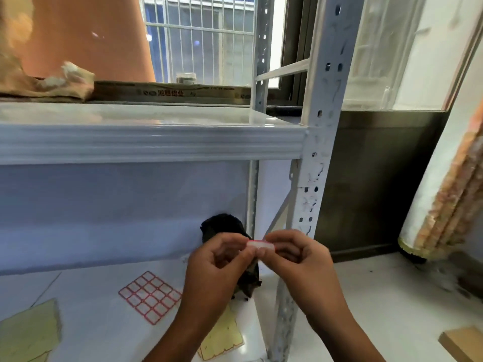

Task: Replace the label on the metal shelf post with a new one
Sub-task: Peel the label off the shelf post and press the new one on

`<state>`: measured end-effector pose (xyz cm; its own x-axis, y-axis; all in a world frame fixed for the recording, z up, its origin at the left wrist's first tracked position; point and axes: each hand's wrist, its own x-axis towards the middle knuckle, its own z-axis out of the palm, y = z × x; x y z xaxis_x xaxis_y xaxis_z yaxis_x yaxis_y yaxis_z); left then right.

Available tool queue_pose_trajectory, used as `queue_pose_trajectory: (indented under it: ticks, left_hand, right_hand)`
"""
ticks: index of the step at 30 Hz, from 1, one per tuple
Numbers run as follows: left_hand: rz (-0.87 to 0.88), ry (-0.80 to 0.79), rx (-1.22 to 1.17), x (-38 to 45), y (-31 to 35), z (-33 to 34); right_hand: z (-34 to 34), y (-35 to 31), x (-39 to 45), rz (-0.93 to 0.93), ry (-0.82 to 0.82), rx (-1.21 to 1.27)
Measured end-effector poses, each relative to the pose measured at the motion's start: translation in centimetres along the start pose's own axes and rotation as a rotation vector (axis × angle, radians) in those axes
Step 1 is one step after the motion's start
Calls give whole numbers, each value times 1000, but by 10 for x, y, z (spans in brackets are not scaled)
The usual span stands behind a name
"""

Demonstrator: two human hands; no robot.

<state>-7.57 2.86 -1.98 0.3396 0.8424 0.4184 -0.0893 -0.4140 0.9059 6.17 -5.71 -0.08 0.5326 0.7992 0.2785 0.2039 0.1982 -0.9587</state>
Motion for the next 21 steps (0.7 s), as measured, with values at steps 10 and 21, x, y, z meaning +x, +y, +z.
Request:
queue_pose_trajectory:
  ticks: [10, 21]
  left_hand:
    - [44, -82, -28, 44, 47, 74]
    - [108, 109, 49, 49, 46, 90]
  right_hand:
    - [-67, -29, 32, -94, 177, 38]
    - [-69, -23, 51, -88, 206, 65]
